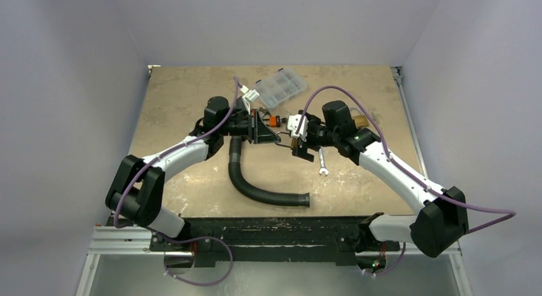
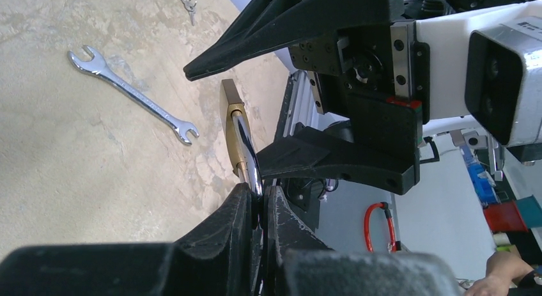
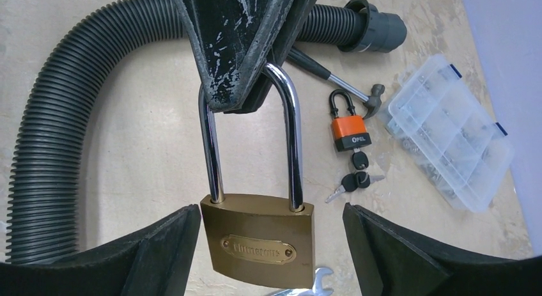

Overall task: Lock with the key
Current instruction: Place the lock at the center of the board.

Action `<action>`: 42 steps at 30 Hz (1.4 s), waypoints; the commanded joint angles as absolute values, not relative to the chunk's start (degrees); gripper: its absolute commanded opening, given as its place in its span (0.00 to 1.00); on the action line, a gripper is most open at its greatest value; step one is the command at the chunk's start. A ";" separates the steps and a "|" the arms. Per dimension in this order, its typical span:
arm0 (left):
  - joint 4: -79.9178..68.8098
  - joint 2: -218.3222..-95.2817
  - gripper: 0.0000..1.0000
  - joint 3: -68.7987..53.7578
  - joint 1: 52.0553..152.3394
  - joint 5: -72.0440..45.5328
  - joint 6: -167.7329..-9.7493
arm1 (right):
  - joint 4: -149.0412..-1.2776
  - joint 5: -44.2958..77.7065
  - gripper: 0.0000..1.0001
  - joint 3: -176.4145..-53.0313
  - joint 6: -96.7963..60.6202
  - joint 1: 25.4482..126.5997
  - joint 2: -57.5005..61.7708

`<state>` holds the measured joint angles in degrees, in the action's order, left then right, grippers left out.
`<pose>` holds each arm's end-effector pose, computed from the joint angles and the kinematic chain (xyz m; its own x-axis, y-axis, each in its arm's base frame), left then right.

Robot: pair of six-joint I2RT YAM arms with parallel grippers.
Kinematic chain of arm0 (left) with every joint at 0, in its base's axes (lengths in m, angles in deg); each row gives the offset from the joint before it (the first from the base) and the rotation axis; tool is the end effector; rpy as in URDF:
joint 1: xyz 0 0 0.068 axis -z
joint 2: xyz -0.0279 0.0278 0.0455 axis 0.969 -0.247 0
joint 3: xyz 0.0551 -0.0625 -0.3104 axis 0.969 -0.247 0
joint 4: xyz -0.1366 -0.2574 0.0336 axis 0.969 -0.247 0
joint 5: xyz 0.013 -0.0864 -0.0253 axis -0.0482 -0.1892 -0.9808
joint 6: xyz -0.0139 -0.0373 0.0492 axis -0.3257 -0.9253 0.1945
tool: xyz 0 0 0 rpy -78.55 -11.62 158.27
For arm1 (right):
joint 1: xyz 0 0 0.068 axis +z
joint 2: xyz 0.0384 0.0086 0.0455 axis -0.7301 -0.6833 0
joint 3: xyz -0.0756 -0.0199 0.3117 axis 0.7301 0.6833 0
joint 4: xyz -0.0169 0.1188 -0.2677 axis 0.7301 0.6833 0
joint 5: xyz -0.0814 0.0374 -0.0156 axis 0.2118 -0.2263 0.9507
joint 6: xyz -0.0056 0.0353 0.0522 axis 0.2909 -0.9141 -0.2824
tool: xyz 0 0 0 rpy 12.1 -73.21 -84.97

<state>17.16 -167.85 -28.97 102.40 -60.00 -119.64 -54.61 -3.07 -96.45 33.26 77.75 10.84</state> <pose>0.3055 -0.1983 0.2934 -0.7842 -0.0391 -0.6193 0.6057 0.1688 -0.7776 0.2498 0.1754 0.3293 0.1820 -0.6165 -0.7660 -0.9073 0.1951 -0.3726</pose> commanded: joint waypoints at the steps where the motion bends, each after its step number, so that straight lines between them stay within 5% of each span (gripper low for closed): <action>1: 24.03 -167.18 0.00 -26.60 102.16 -61.16 -121.38 | -56.95 -2.86 0.90 -95.81 31.90 78.19 11.15; 8: 25.09 -167.50 0.00 -26.73 102.15 -61.45 -122.75 | -59.10 -0.03 0.83 -94.82 32.00 78.26 11.23; 16: 25.46 -167.90 0.00 -27.12 102.00 -61.77 -122.56 | -61.76 1.27 0.60 -94.84 28.91 78.18 11.71; 19: 23.64 -167.81 0.25 -26.66 101.34 -61.98 -120.87 | -59.38 1.20 0.58 -95.07 30.41 77.09 11.96; 23: 22.41 -167.07 0.43 -26.50 100.60 -61.91 -119.69 | -56.22 -3.09 0.44 -95.36 31.55 71.43 12.83; 28: 20.75 -166.16 0.60 -26.16 100.22 -62.28 -117.81 | -46.44 -6.23 0.42 -95.91 41.01 62.51 12.55; 42: 17.66 -164.29 0.63 -26.20 100.22 -62.33 -114.48 | -33.95 -3.99 0.39 -102.43 63.16 40.24 -5.59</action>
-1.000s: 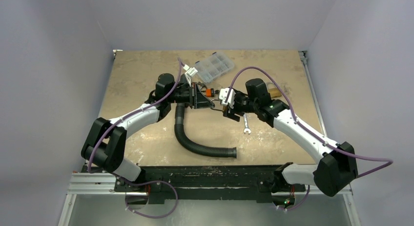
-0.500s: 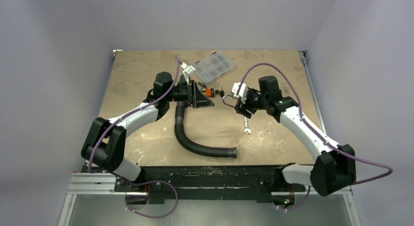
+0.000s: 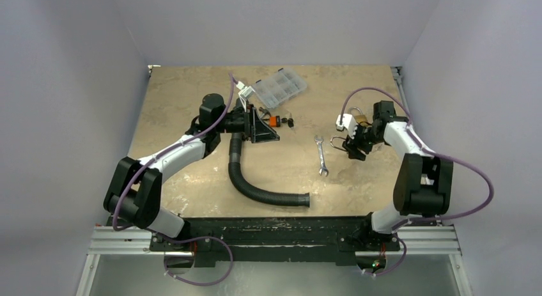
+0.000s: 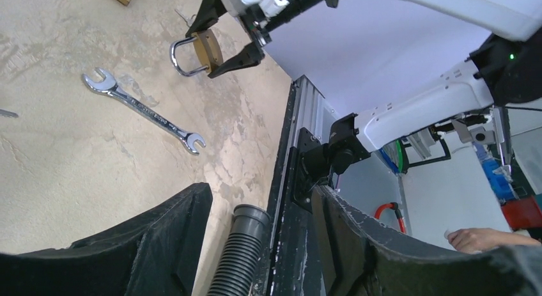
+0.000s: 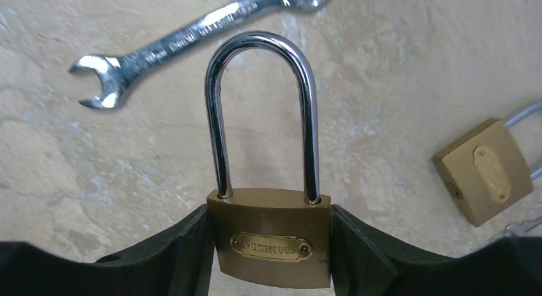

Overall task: Lock with the key
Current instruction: Place the lock at the center of the board.

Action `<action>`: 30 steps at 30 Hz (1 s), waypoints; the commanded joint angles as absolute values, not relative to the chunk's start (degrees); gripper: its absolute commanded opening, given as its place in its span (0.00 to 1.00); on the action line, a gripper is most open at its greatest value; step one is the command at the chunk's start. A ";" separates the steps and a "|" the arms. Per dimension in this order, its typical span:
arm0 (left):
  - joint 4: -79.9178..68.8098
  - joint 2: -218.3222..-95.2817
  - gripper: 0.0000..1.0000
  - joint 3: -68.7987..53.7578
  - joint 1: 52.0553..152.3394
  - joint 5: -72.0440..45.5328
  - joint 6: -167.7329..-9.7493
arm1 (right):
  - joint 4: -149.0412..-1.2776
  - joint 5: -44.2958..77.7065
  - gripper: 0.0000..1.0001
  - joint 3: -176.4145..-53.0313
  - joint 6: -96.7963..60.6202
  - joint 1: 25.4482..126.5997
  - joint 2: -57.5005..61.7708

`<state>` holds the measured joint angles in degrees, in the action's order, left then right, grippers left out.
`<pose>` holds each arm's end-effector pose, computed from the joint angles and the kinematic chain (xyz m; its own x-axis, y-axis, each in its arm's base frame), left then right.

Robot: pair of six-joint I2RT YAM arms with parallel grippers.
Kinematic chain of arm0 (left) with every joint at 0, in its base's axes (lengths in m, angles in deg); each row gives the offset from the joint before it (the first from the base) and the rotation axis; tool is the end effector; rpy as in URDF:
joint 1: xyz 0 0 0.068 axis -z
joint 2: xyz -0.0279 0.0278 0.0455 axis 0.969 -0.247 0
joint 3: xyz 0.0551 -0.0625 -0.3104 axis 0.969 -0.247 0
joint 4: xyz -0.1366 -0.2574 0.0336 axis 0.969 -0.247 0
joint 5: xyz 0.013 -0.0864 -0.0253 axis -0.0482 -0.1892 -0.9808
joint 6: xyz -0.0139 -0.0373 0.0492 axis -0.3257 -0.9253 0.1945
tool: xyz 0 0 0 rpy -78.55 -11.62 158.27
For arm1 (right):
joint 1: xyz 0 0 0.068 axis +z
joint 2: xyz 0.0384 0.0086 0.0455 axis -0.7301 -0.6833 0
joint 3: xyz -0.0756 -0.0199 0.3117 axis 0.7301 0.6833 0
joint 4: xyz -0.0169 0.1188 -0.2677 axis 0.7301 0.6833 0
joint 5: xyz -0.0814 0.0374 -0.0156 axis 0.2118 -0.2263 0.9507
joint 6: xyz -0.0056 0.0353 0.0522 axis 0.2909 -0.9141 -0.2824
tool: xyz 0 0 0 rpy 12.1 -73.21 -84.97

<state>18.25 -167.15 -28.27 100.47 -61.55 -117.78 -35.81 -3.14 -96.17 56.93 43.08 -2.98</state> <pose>0.3104 -0.1880 0.3041 -0.7393 -0.0540 -0.6712 0.6575 0.1574 -0.7369 0.3146 0.0016 0.2341 -0.2480 -0.8090 -0.5329 -0.9044 0.3904 -0.1718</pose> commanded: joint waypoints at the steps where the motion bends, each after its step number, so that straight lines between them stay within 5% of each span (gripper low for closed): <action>1: 17.23 -164.14 0.63 -26.25 100.22 -62.26 -113.96 | -33.93 -4.07 0.39 -103.41 62.83 39.45 -6.91; 17: 17.37 -164.97 0.62 -25.74 100.22 -62.21 -113.84 | -43.40 1.25 0.42 -99.41 33.44 34.94 -6.13; 30: 15.59 -164.34 0.62 -25.07 100.22 -61.90 -112.22 | -45.85 8.59 0.43 -98.06 30.00 32.31 -13.29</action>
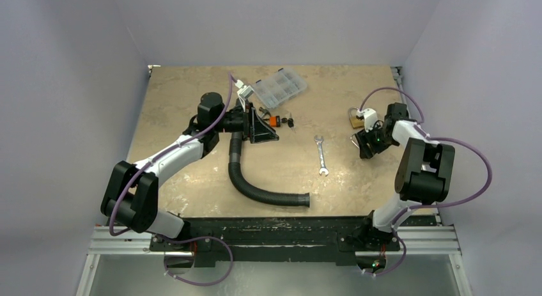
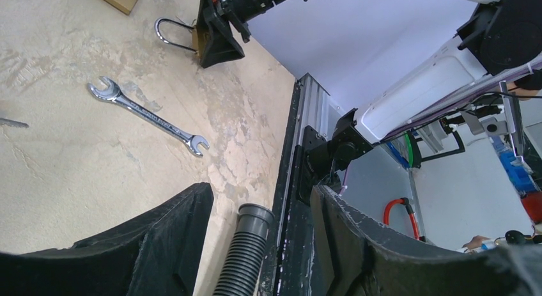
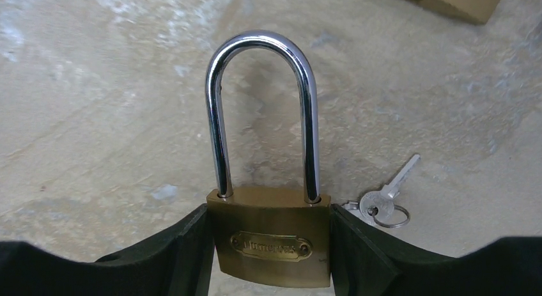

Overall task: Lock with the key
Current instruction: Place the lock at the center of the board.

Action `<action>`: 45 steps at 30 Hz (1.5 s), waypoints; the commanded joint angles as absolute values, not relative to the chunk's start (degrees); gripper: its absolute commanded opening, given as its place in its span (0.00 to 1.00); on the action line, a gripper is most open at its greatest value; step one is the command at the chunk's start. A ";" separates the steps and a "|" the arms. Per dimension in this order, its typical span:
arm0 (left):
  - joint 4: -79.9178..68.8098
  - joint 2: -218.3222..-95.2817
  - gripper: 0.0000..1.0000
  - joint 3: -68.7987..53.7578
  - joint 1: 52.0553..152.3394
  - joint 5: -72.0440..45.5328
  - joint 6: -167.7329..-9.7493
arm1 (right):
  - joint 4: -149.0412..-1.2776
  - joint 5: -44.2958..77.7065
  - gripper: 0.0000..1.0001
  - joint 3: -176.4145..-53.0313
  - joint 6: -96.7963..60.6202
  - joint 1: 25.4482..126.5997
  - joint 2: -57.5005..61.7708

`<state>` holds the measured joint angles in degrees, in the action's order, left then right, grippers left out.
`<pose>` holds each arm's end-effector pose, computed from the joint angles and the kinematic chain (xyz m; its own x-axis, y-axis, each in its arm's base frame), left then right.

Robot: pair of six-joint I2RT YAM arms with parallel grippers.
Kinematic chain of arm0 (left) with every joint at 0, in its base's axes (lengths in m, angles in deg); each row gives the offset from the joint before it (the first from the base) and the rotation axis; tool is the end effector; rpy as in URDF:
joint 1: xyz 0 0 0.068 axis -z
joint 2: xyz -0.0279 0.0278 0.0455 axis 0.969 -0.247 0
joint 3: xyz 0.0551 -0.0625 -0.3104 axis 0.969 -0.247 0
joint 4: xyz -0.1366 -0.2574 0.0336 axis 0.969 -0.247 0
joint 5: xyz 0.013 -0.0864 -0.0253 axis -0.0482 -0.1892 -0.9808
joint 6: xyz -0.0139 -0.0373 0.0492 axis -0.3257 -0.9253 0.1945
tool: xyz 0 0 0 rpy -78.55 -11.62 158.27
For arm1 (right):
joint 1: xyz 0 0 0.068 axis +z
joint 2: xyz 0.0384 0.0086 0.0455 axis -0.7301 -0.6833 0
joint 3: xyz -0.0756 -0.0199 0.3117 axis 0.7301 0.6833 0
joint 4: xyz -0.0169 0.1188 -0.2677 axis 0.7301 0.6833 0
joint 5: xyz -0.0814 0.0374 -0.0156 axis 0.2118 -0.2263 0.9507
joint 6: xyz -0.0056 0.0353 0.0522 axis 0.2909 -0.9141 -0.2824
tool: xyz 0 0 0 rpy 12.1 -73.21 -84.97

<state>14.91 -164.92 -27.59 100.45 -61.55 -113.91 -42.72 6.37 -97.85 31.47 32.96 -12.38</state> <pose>0.3039 -0.1849 0.3158 -0.6981 -0.0412 -0.7148 0.7011 0.1631 -0.6942 0.3444 -0.0699 0.1939 -0.7548 -0.4779 -0.4494 -0.5260 0.8502 -0.0208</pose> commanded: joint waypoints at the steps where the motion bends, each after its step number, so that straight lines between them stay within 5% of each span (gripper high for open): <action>1: 15.29 -164.36 0.62 -24.98 100.22 -61.76 -111.98 | -45.99 8.68 0.43 -98.06 30.00 32.32 -13.62; 21: 9.58 -165.17 0.62 -23.13 100.22 -60.34 -107.22 | -45.99 7.21 0.43 -99.45 30.00 32.31 -14.13; 22: 9.57 -165.17 0.63 -23.12 100.22 -60.36 -107.21 | -45.78 6.88 0.85 -99.51 20.96 32.31 -14.01; 23: 9.59 -165.20 0.63 -23.15 100.22 -60.33 -107.20 | -45.52 6.44 0.97 -99.60 19.90 32.33 -13.99; 24: 9.57 -165.17 0.64 -23.15 100.22 -60.32 -107.17 | -45.10 6.23 0.99 -99.75 19.84 32.35 -13.91; 33: 5.92 -166.01 0.71 -21.57 100.22 -60.83 -103.86 | -43.38 3.82 0.99 -102.91 20.33 32.31 -10.28; 45: -36.61 -183.02 0.81 5.98 100.22 -47.97 -54.32 | -41.17 -6.82 0.99 -109.16 20.80 32.40 -4.84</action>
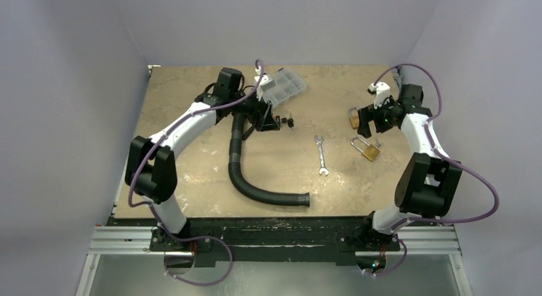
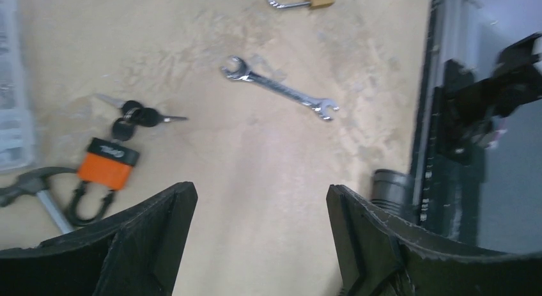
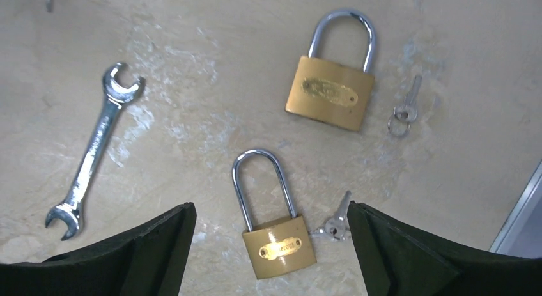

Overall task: Lock with the key
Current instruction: Place the lock at the center of the board, then pick up the lock from the center of the board.

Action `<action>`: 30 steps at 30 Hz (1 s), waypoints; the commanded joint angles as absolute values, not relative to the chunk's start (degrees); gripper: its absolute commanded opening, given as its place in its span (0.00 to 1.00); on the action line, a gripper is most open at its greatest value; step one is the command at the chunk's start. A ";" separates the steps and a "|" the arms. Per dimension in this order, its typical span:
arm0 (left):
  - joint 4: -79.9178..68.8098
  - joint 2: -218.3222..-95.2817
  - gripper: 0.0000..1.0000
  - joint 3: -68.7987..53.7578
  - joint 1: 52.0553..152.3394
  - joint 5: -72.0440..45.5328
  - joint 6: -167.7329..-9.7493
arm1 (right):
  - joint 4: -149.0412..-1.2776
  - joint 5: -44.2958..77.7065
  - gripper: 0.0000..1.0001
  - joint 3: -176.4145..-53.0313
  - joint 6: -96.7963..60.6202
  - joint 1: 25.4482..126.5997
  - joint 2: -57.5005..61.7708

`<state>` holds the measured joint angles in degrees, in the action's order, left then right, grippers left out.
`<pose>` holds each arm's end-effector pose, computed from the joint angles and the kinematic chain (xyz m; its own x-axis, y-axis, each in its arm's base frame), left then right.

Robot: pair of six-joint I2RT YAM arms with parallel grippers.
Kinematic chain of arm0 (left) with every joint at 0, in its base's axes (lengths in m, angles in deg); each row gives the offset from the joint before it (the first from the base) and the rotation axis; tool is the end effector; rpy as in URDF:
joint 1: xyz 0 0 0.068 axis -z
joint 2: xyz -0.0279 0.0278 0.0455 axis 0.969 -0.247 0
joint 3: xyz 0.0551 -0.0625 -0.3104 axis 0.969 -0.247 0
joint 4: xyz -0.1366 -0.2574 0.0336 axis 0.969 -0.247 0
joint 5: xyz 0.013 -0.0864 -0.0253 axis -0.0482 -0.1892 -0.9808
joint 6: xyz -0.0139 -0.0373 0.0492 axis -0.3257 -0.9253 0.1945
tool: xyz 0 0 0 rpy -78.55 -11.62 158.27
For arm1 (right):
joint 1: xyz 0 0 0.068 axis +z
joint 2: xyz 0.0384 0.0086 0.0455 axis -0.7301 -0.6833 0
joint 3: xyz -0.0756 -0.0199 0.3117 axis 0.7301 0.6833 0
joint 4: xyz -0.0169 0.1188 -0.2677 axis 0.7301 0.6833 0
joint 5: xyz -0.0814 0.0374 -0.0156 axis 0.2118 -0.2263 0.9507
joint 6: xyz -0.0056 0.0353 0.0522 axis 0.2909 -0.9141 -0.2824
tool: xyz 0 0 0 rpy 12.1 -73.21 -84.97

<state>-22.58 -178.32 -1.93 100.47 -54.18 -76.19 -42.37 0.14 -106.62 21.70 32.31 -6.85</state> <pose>0.3737 -0.2130 0.3310 -0.4946 0.2404 -0.8352 0.8514 0.3269 -0.4101 0.3604 -0.0731 0.2780 -0.6764 -0.3369 -0.6549 -0.4301 0.9026 -0.0201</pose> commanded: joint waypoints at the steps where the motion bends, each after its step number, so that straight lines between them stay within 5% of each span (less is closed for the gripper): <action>1: -38.99 -184.89 0.81 7.88 100.22 -47.06 -50.56 | -41.29 -8.23 0.99 -109.23 20.00 32.40 -4.62; 15: -46.84 -209.88 0.80 31.42 100.31 -41.08 -34.32 | -48.37 -18.67 0.99 -100.67 9.50 32.40 6.41; 30: -48.94 -219.97 0.75 36.85 100.74 -42.07 -29.42 | -55.32 -22.75 0.99 -96.03 2.19 33.25 9.26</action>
